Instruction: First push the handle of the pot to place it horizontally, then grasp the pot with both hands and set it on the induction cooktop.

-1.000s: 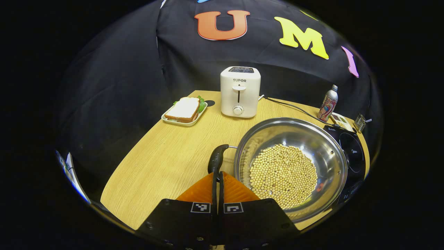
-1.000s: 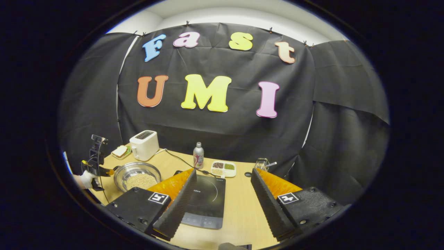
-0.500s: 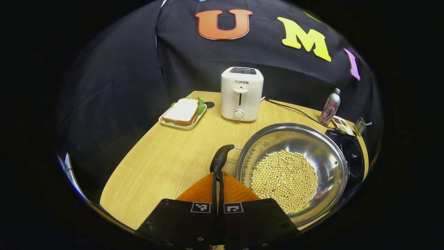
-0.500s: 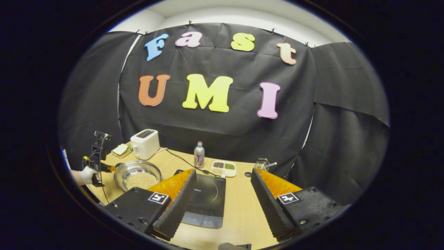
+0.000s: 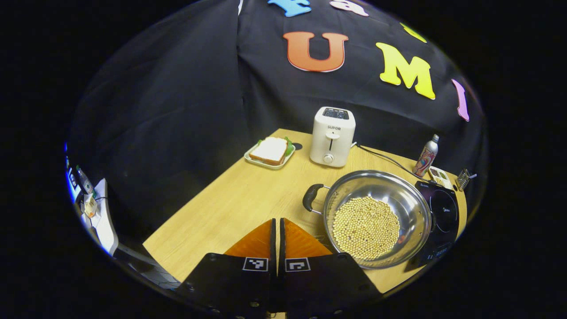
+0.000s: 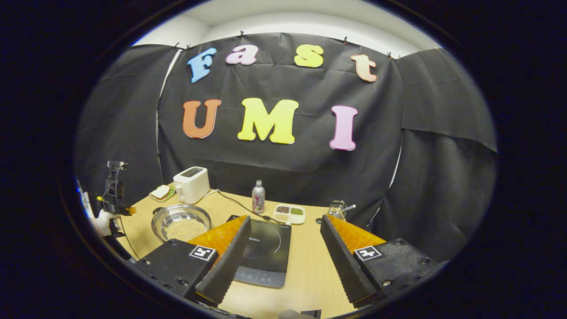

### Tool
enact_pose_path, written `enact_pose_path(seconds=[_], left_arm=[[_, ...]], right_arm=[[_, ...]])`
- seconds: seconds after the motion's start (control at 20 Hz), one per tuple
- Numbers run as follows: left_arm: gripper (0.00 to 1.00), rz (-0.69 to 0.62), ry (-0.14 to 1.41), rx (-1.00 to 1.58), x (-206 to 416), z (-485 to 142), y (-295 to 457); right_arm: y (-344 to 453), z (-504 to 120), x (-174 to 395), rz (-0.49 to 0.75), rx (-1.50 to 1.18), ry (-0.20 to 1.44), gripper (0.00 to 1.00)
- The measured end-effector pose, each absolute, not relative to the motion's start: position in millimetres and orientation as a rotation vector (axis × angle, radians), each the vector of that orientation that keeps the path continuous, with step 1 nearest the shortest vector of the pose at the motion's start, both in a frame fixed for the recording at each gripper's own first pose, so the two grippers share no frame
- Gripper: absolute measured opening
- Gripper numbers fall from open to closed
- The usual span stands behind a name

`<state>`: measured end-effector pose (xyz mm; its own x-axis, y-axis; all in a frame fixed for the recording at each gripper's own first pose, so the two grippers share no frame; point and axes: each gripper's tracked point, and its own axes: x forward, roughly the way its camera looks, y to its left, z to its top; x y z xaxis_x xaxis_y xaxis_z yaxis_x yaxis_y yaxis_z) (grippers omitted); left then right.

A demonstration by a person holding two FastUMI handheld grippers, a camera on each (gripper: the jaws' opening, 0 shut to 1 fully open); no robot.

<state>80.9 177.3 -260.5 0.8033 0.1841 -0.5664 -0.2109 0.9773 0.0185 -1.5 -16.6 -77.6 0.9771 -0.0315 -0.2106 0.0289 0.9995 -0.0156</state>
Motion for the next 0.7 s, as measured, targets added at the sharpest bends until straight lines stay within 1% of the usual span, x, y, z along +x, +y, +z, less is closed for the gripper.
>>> enact_pose_path(seconds=[0.05,0.1,0.15,0.2,0.25,0.3,0.35,0.45,0.5,0.55,0.65,0.7], left_arm=[[0.00,0.188,0.596,-0.048,73,-253,172],[0.07,0.147,0.595,-0.065,64,-241,161],[0.36,0.092,0.586,-0.072,61,-232,149],[0.66,0.059,0.582,-0.061,60,-227,142],[0.95,0.060,0.581,-0.047,58,-225,143],[0.89,0.066,0.568,-0.030,58,-217,149],[0.96,0.058,0.564,-0.028,63,-215,149],[0.97,0.043,0.568,-0.017,77,-219,149],[0.97,0.028,0.576,-0.013,85,-225,148],[0.97,0.013,0.583,-0.010,95,-230,146],[0.97,-0.032,0.594,0.014,116,-243,140],[0.97,-0.055,0.602,0.026,129,-251,138]], right_arm=[[-13,-84,-2,-0.014,-0.011,0.230,0.97],[-9,-92,-4,0.013,-0.004,0.248,0.98],[0,-96,-4,0.039,0.010,0.240,0.99],[8,-99,0,0.053,0.024,0.238,0.97],[19,-107,4,0.073,0.038,0.259,0.97],[35,-118,6,0.098,0.058,0.279,0.96],[51,-128,12,0.115,0.073,0.308,0.99],[84,-145,29,0.154,0.078,0.346,0.98],[98,-155,41,0.161,0.070,0.369,0.96],[111,-165,56,0.165,0.069,0.387,0.99],[140,-187,86,0.166,0.084,0.446,0.96],[155,-200,100,0.164,0.095,0.478,0.97]])
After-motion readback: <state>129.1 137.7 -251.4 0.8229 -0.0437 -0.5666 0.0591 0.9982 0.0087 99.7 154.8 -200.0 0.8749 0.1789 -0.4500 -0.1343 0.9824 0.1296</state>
